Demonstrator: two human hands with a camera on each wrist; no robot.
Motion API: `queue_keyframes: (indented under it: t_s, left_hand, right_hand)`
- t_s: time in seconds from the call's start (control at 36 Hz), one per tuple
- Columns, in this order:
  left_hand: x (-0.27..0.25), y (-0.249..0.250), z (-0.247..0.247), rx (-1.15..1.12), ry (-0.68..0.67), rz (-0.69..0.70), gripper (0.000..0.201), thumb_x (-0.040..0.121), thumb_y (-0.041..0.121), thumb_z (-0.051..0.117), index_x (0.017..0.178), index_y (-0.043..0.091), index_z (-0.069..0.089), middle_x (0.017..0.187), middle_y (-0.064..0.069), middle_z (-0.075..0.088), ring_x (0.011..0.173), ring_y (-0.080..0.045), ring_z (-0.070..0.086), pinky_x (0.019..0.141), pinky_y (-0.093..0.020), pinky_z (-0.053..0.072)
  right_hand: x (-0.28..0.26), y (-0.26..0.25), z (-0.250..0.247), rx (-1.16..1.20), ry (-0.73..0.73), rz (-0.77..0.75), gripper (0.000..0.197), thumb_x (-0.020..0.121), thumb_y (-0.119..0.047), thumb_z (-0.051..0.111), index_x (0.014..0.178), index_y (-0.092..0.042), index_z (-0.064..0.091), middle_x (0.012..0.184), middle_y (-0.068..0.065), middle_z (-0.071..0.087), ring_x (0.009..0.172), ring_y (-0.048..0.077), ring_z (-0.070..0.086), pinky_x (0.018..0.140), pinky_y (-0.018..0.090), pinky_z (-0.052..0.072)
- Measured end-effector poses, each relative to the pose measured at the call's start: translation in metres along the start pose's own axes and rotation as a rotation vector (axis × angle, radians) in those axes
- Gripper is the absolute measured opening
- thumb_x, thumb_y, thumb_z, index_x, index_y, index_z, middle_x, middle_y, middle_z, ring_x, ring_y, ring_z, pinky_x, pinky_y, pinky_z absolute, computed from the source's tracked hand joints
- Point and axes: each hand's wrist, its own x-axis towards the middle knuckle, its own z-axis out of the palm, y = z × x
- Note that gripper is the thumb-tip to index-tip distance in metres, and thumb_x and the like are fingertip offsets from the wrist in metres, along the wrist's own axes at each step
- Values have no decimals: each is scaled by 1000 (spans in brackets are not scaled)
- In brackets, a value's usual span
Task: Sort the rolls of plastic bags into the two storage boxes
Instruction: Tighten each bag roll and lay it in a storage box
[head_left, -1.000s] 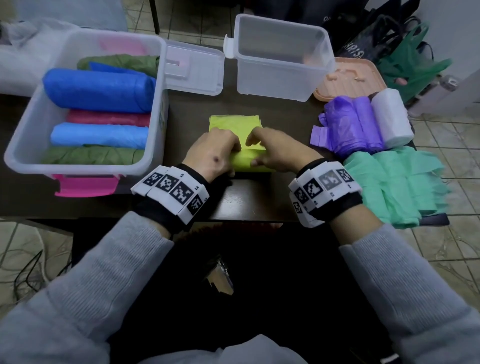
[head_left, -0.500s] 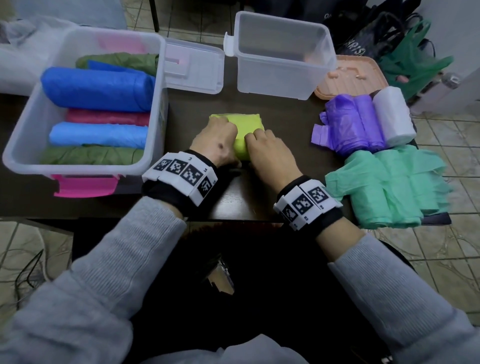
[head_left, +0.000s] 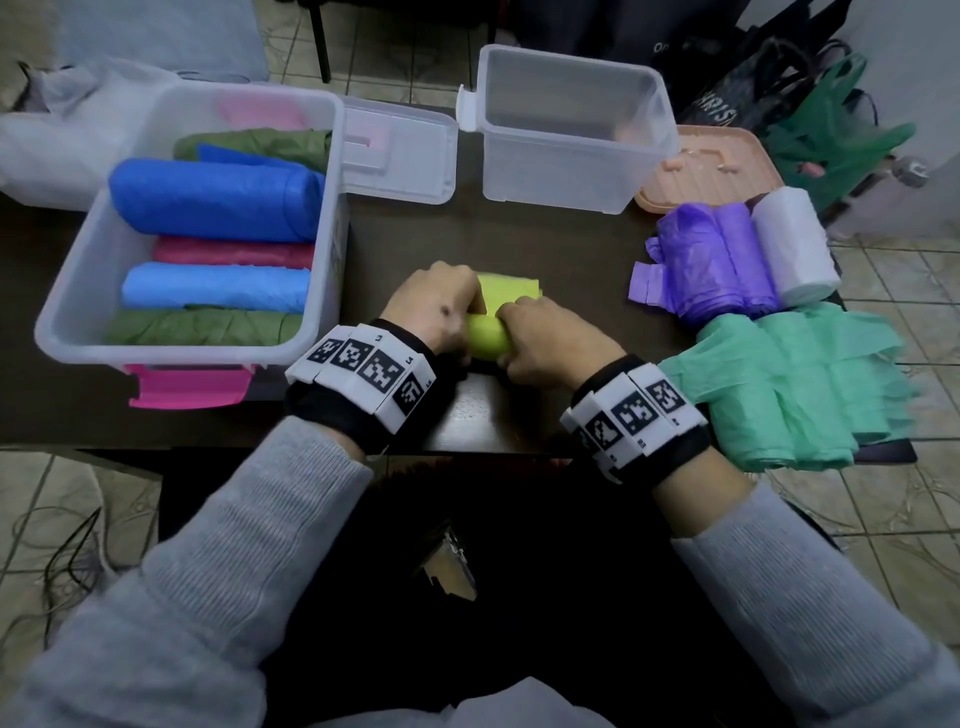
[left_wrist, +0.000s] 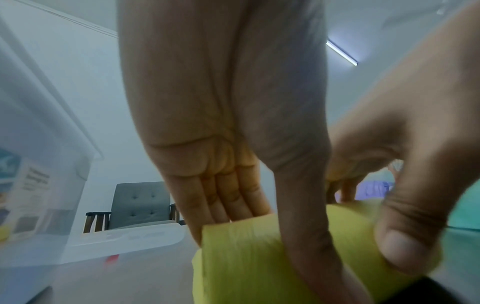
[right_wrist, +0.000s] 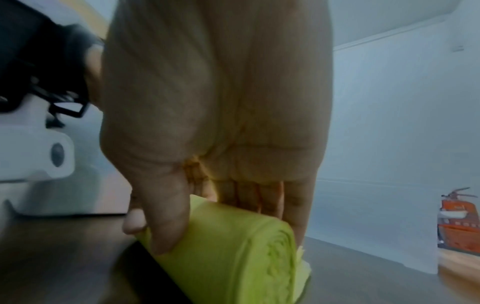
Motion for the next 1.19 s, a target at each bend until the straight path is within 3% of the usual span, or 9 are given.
queue_keyframes:
  t_s: [0.19, 0.33, 0.42, 0.53, 0.58, 0.69, 0.97, 1.06, 1.19]
  left_hand:
    - [-7, 2, 1, -17, -186, -40, 58, 56, 12, 89, 110, 23, 68, 108, -5, 65, 97, -22, 61, 78, -29, 50]
    - [-4, -1, 0, 5, -239, -37, 54, 59, 21, 89, 108, 22, 67, 93, -1, 60, 87, -20, 58, 78, -32, 51]
    - [-3, -5, -1, -16, -229, -24, 56, 59, 25, 89, 110, 23, 66, 102, -1, 62, 90, -19, 56, 82, -33, 51]
    - [-5, -12, 5, -97, -158, -22, 72, 60, 24, 88, 125, 24, 57, 121, -1, 61, 108, -20, 57, 92, -33, 48]
    - [-7, -15, 7, -136, -81, 7, 67, 63, 21, 86, 124, 22, 58, 123, -2, 60, 113, -20, 56, 93, -32, 46]
    - [-12, -16, 10, -145, 27, 57, 43, 71, 19, 80, 112, 23, 68, 112, -4, 64, 105, -22, 59, 88, -32, 48]
    - [-8, -20, 17, -167, 50, 45, 51, 72, 24, 79, 120, 27, 64, 119, -7, 62, 110, -26, 57, 93, -36, 47]
    - [-5, -21, 16, -207, 39, 24, 52, 69, 25, 81, 119, 31, 64, 119, -8, 60, 109, -26, 57, 93, -38, 48]
    - [-1, -21, 15, -225, 33, 24, 53, 69, 22, 81, 119, 28, 65, 118, -8, 62, 107, -24, 58, 92, -36, 47]
  right_hand:
    - [-26, -7, 16, 68, -32, 7, 41, 86, -26, 55, 121, -5, 47, 121, 13, 47, 115, 31, 44, 92, 39, 42]
    - [-36, -18, 25, -79, 245, -37, 48, 83, -21, 63, 122, -9, 37, 124, 8, 39, 114, 26, 39, 83, 34, 39]
    - [-37, -19, 30, -57, 289, -42, 38, 87, -16, 59, 119, -11, 39, 123, 7, 42, 112, 25, 42, 81, 35, 39]
    - [-35, -13, 26, 88, 226, -32, 45, 84, -19, 66, 121, -10, 44, 122, 7, 45, 114, 25, 42, 86, 39, 43]
    - [-29, -8, 21, 150, 180, -34, 48, 83, -22, 68, 124, -9, 47, 123, 8, 46, 117, 25, 42, 93, 40, 43]
    - [-17, 2, 9, 190, 71, -51, 50, 85, -25, 66, 129, -9, 49, 126, 11, 49, 118, 26, 45, 93, 29, 35]
    - [1, 16, -5, 207, -128, -55, 48, 91, -31, 58, 134, -13, 48, 130, 10, 52, 116, 25, 49, 90, 28, 36]
    - [7, 19, -9, 226, -161, -31, 57, 80, -43, 70, 127, -16, 52, 123, 5, 55, 106, 20, 50, 89, 32, 42]
    - [17, 15, -4, 171, -146, -22, 92, 55, -51, 85, 130, -22, 40, 130, 3, 35, 124, 20, 30, 103, 38, 35]
